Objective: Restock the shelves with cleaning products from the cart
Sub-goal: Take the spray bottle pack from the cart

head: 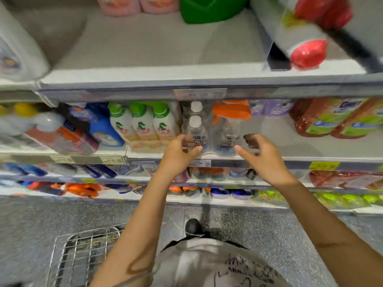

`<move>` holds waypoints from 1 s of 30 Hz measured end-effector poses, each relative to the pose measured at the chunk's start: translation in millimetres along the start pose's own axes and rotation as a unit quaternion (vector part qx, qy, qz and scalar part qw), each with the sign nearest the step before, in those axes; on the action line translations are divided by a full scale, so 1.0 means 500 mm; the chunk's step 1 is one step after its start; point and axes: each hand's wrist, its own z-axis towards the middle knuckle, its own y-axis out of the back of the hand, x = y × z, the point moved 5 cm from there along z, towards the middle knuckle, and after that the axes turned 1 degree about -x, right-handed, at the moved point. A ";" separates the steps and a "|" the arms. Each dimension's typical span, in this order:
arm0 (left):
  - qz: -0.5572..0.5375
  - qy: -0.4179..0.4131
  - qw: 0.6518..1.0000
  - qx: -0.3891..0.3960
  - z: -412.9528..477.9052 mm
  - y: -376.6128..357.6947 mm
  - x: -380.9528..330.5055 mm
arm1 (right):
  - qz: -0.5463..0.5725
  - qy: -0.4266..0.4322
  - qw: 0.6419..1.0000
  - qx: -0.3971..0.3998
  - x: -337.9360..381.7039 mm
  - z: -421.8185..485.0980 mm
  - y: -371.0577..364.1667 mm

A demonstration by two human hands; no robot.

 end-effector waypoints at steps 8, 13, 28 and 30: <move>-0.134 -0.060 0.988 -0.058 -0.272 0.073 -0.048 | 0.158 0.107 0.979 0.065 0.159 -0.156 0.028; -0.173 -0.054 0.967 -0.179 -0.441 0.134 -0.014 | 0.217 0.165 0.944 0.188 0.266 -0.252 -0.023; -0.196 -0.001 0.848 -0.492 -0.899 0.318 0.129 | 0.202 0.305 0.801 0.474 0.520 -0.597 -0.317; -0.192 0.015 0.828 -0.526 -0.972 0.348 0.175 | 0.187 0.308 0.783 0.506 0.540 -0.665 -0.379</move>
